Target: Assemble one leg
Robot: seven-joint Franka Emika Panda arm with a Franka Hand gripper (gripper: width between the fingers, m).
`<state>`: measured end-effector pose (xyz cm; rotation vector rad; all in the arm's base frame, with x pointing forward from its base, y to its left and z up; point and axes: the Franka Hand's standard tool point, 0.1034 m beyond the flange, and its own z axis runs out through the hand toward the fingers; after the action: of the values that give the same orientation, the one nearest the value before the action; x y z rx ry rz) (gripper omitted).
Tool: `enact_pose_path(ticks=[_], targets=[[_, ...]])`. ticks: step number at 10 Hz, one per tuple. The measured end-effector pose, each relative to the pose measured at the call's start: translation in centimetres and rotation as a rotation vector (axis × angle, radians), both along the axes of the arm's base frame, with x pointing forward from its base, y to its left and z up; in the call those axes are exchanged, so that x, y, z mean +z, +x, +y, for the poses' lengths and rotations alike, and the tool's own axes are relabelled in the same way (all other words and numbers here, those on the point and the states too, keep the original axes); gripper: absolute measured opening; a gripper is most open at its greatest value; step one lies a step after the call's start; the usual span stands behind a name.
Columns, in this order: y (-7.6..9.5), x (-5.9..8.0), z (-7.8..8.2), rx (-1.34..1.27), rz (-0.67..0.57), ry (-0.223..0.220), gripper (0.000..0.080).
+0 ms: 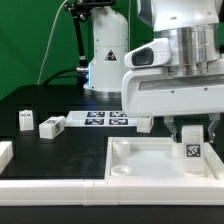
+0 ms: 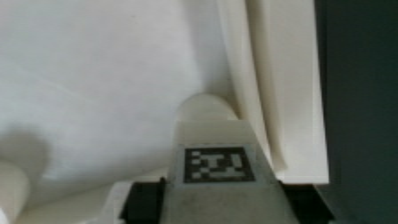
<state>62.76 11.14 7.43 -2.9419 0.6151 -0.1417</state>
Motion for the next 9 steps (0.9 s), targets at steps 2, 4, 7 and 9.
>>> enact_pose_path(ticks=[2,4,7,9], targets=[[-0.03,0.03,0.55,-0.262,0.028,0.037,0.029],[-0.05,0.01,0.9,-0.478,0.05,0.064,0.029],[-0.02,-0.02,1.19,-0.716,0.068,0.086,0.029],[-0.03,-0.04,1.22,-0.717,0.069,0.087,0.0365]])
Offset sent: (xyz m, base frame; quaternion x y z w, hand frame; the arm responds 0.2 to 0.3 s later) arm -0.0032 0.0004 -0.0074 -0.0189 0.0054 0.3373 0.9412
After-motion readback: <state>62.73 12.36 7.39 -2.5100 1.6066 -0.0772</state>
